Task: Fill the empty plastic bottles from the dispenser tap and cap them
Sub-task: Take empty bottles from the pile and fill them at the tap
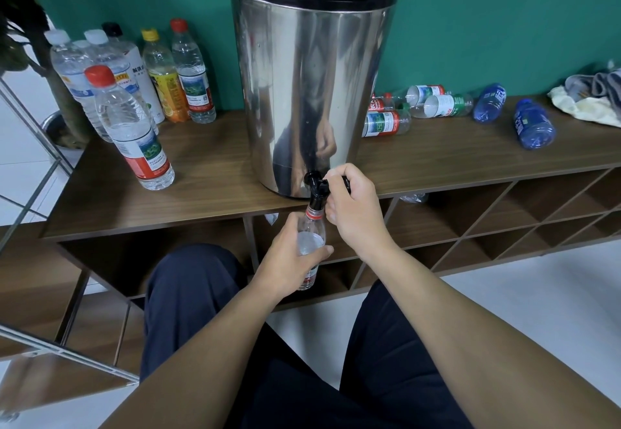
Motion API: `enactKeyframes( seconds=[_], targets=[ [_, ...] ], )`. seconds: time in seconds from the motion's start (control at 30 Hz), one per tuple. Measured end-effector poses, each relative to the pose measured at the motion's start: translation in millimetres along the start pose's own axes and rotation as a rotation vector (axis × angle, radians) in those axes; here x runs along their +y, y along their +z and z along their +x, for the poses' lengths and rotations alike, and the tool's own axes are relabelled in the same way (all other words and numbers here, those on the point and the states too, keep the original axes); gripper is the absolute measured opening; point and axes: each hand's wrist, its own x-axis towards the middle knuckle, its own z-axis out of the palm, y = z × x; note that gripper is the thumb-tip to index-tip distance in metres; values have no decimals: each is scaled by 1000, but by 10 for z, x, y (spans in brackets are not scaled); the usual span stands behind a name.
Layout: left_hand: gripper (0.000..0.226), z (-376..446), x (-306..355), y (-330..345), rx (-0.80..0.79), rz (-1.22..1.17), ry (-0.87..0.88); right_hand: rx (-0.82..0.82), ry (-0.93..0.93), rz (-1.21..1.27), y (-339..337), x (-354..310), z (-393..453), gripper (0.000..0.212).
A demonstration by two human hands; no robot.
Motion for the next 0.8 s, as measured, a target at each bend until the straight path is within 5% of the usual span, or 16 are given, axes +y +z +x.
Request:
enactKeyframes(
  seconds=[0.8],
  targets=[
    [49, 13, -26, 1, 2, -12, 5, -5, 10, 32, 5, -10, -7, 20]
  ],
)
